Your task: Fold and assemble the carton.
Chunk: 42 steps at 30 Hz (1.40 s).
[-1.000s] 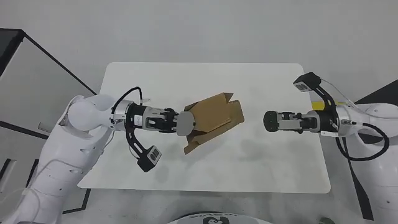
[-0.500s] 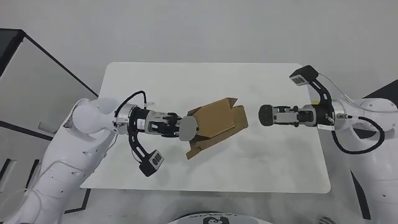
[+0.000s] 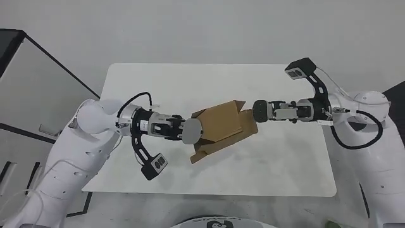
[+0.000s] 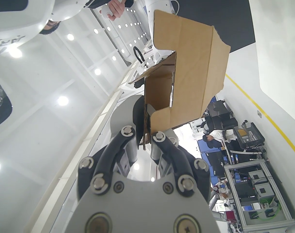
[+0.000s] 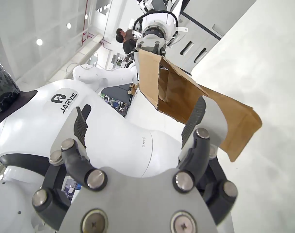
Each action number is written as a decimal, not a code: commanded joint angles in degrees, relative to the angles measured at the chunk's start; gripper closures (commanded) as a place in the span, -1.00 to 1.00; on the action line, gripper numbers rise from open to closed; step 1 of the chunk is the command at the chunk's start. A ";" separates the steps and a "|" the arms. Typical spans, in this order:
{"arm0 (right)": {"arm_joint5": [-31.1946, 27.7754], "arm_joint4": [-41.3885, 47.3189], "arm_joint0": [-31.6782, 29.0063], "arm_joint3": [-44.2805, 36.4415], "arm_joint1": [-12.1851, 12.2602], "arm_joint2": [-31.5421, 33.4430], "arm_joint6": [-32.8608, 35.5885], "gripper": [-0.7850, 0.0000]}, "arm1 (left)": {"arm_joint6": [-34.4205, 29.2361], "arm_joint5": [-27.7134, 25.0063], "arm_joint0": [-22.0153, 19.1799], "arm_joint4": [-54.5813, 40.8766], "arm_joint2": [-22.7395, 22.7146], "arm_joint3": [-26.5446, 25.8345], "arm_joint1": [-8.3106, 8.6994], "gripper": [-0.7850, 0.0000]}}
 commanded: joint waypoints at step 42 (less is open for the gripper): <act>0.87 4.77 4.01 3.92 -0.94 -9.17 1.78 -0.21 | -0.28 -0.38 -0.05 0.83 1.47 -0.86 0.21 1.00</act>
